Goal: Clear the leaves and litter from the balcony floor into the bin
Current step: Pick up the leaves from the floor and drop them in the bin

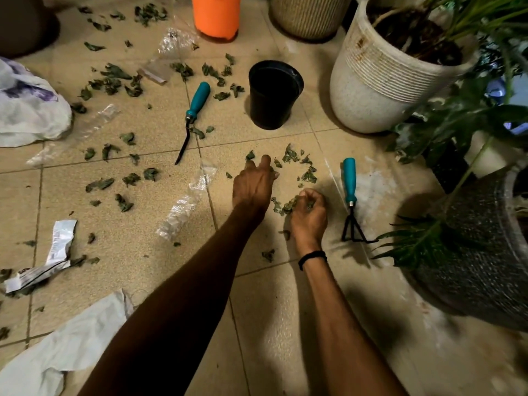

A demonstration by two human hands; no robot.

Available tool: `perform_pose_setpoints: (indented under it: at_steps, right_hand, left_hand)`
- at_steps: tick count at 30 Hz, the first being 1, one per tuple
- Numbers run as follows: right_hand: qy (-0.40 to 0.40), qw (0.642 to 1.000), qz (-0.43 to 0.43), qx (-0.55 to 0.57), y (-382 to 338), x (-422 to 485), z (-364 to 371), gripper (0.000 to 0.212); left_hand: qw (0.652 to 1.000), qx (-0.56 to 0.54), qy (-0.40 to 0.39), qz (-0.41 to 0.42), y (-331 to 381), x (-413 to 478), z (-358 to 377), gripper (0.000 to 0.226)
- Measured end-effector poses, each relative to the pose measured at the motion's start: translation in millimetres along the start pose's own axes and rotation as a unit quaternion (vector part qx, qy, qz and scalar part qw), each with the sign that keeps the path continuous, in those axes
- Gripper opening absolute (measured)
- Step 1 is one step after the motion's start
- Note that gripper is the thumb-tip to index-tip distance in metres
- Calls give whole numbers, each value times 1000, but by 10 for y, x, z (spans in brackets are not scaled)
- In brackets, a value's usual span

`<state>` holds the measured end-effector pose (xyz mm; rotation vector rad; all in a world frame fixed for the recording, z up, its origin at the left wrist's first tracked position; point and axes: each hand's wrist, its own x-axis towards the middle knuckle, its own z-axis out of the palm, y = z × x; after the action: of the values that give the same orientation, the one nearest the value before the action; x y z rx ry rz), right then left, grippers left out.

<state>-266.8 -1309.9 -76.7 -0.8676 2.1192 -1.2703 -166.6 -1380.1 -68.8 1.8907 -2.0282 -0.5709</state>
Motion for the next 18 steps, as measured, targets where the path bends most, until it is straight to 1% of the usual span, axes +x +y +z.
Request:
perform_pose_setpoints:
  at_steps: [3,4,6,7,9,12,14,16,18]
  right_hand:
    - [-8,1000,-16,-4,-27,87,-40,28]
    - [-6,1000,-29,-3,-30,136,-45,30]
    - [4,997,-65,-28,-24,267,-40,32]
    - [8,994,-83,-65,-27,345,-23,30]
    - [15,981,-96,-166,-30,509,23,25]
    - [4,957,-129,-260,-26,643,106,29]
    - [-1,939,-154,-308,-19,656,166,39]
    - [2,920,-166,-356,-21,647,211,47]
    - [-3,912,-180,-370,-27,641,235,42]
  left_hand:
    - [1000,-27,16,-6,-9,-33,7,28]
    - [998,-62,20,-10,-24,-60,5,28]
    - [988,-145,34,-52,-69,-126,-10,27]
    - [981,-177,42,-72,-101,-159,-20,27]
    - [972,-210,61,-87,-160,-239,-40,22]
    - [968,-227,79,-65,-246,-392,-76,16]
    - [966,-235,92,-60,-264,-501,-97,24]
    - [959,-251,110,-76,-268,-595,-122,35]
    - [954,-253,126,-102,-282,-613,-138,36]
